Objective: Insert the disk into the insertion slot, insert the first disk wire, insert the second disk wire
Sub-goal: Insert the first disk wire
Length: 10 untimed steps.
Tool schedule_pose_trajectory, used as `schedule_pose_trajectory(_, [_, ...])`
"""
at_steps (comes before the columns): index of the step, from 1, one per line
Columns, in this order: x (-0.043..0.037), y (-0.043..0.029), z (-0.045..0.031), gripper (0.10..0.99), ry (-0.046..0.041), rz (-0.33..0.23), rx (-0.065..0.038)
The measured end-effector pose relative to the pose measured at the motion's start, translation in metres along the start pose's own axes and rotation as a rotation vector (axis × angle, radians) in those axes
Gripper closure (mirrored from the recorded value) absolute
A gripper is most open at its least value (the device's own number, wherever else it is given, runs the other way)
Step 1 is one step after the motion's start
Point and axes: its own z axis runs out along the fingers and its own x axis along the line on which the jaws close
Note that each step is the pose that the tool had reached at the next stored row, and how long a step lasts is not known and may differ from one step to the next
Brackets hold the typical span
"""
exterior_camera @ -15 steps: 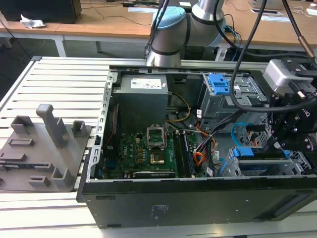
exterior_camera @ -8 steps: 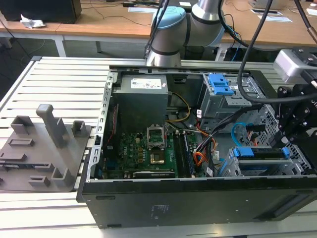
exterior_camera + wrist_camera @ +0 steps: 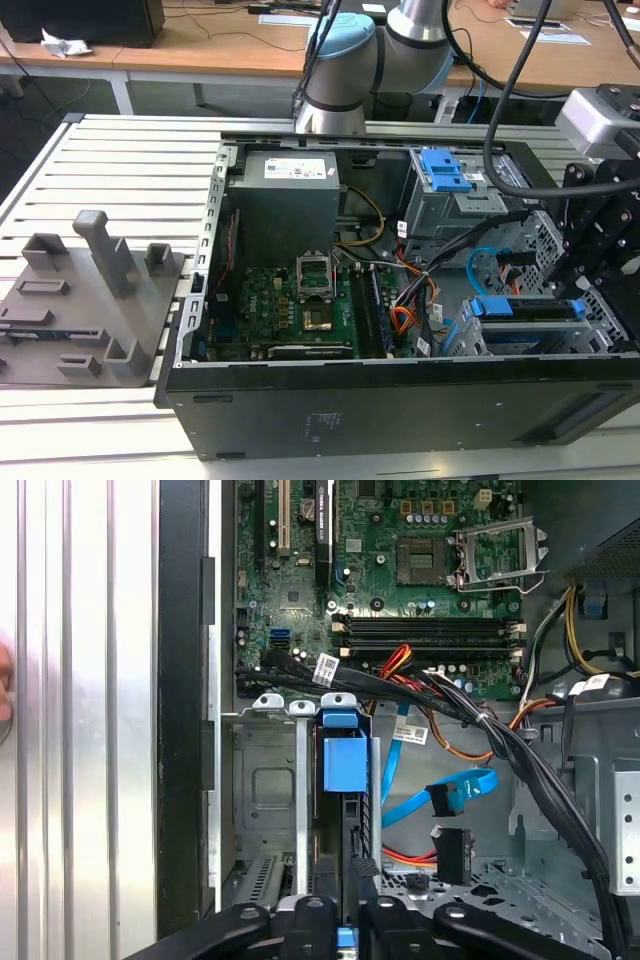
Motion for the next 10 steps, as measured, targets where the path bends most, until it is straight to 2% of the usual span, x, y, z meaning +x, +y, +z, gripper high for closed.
schedule_pose_trajectory(2, [0.0,0.0,-0.0001,0.784,0.0,0.0,0.0])
schedule_pose_trajectory(5, [-0.0007,0.0001,-0.0004,0.784,0.0005,0.0,0.0])
schedule_pose_trajectory(8, [-0.0128,0.0002,-0.0002,0.784,0.0042,0.0,0.0])
schedule_pose_trajectory(10, [-0.018,0.0004,-0.0002,0.784,0.0052,0.0,0.0])
